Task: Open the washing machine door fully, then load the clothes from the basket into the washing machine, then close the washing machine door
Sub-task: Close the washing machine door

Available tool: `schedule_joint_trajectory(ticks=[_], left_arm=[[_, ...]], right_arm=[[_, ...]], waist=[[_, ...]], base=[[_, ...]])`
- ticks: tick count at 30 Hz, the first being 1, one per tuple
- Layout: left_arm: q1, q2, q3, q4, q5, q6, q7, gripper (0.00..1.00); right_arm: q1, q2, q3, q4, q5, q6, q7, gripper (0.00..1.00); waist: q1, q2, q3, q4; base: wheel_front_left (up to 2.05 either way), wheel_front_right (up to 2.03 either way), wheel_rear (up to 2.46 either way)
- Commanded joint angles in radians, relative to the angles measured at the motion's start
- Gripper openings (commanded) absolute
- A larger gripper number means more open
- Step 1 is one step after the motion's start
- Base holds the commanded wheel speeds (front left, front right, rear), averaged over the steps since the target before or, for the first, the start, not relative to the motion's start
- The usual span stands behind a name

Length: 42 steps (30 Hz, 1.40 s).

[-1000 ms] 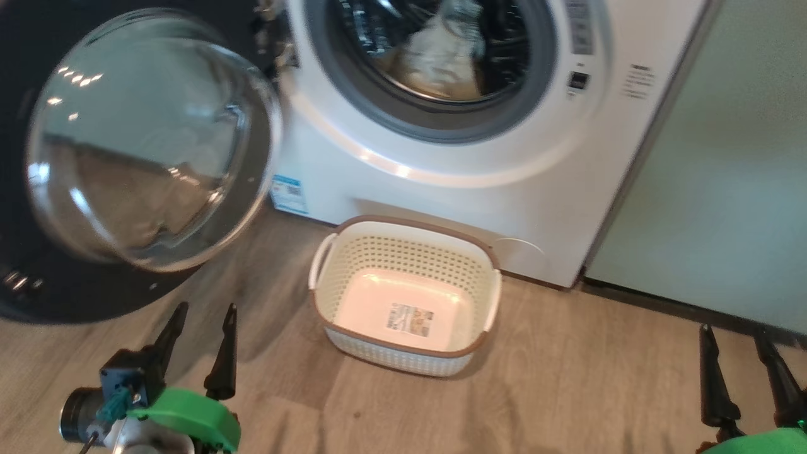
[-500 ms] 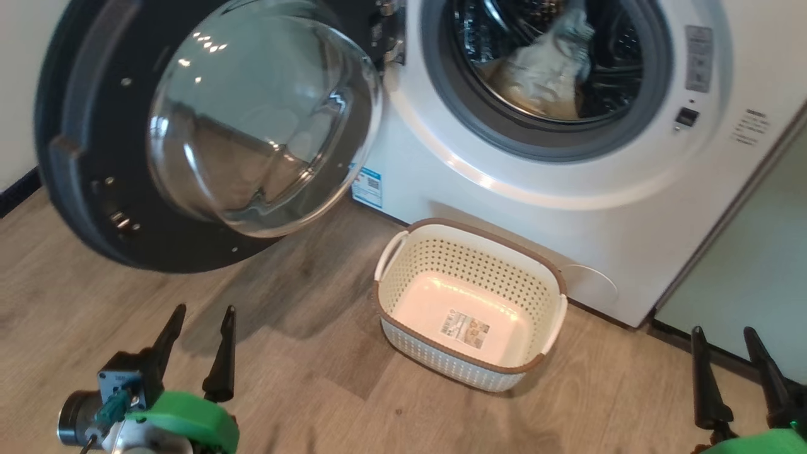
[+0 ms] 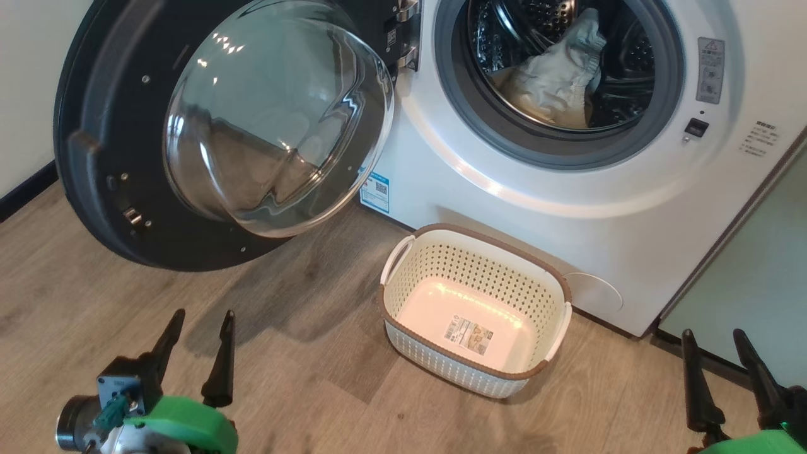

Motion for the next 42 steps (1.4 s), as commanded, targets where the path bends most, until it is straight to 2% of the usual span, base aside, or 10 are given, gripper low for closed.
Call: schedule_joint_trajectory(ticks=[1, 7, 8, 9, 10, 26, 29, 34, 36, 42], left_arm=[[-0.034, 0.025, 0.050, -0.034, 0.001, 0.007, -0.006, 1.00], [-0.033, 0.027, 0.047, -0.035, -0.002, 0.008, -0.004, 1.00], [-0.033, 0.027, 0.046, -0.036, -0.003, 0.008, -0.004, 0.97], [-0.033, 0.027, 0.046, -0.036, -0.007, 0.007, -0.003, 0.42], [-0.033, 0.026, 0.046, -0.036, -0.010, 0.005, -0.002, 0.00], [-0.034, 0.033, 0.042, -0.046, -0.062, -0.038, 0.001, 0.00], [-0.035, -0.003, 0.079, -0.083, -0.159, -0.080, -0.001, 0.00], [-0.041, -0.067, 0.188, -0.177, -0.368, -0.199, -0.005, 0.00], [-0.046, -0.082, 0.236, -0.223, -0.457, -0.233, -0.005, 0.00], [-0.073, -0.062, 0.367, -0.362, -0.667, -0.267, -0.006, 0.00]], right_arm=[[-0.019, -0.026, 0.019, -0.027, 0.005, -0.003, -0.008, 1.00], [-0.017, -0.024, 0.024, -0.025, 0.006, -0.003, -0.009, 1.00], [-0.017, -0.023, 0.025, -0.025, 0.006, -0.003, -0.009, 1.00], [-0.018, -0.023, 0.026, -0.025, 0.006, -0.003, -0.010, 1.00], [-0.018, -0.023, 0.027, -0.025, 0.006, -0.003, -0.010, 1.00], [-0.021, -0.024, 0.024, -0.027, 0.006, -0.003, -0.012, 1.00], [-0.021, -0.023, 0.022, -0.028, 0.005, -0.003, -0.012, 1.00], [-0.020, -0.022, 0.018, -0.034, 0.002, -0.003, -0.008, 1.00], [-0.019, -0.023, 0.016, -0.036, 0.002, -0.003, -0.006, 1.00], [-0.016, -0.025, 0.014, -0.043, 0.002, -0.003, -0.002, 1.00]], waist=[[0.0000, 0.0000, -0.002, -0.002], [0.0000, 0.0000, -0.005, -0.006], [0.0000, 0.0000, -0.005, -0.007], [0.0000, 0.0000, -0.004, -0.007], [0.0000, 0.0000, -0.004, -0.008], [0.0000, 0.0000, 0.007, 0.006], [0.0000, 0.0000, 0.010, 0.014], [0.0000, 0.0000, 0.012, 0.027], [0.0000, 0.0000, 0.012, 0.033], [0.0000, 0.0000, 0.011, 0.049]], base=[[0.00, 0.00, 0.00], [0.00, 0.00, 0.00], [0.00, 0.00, 0.00], [0.00, 0.00, 0.00], [0.00, 0.00, 0.00], [0.00, 0.00, 0.00], [0.00, 0.00, 0.00], [0.00, 0.00, 0.00], [0.00, 0.00, 0.00], [0.00, 0.00, 0.00]])
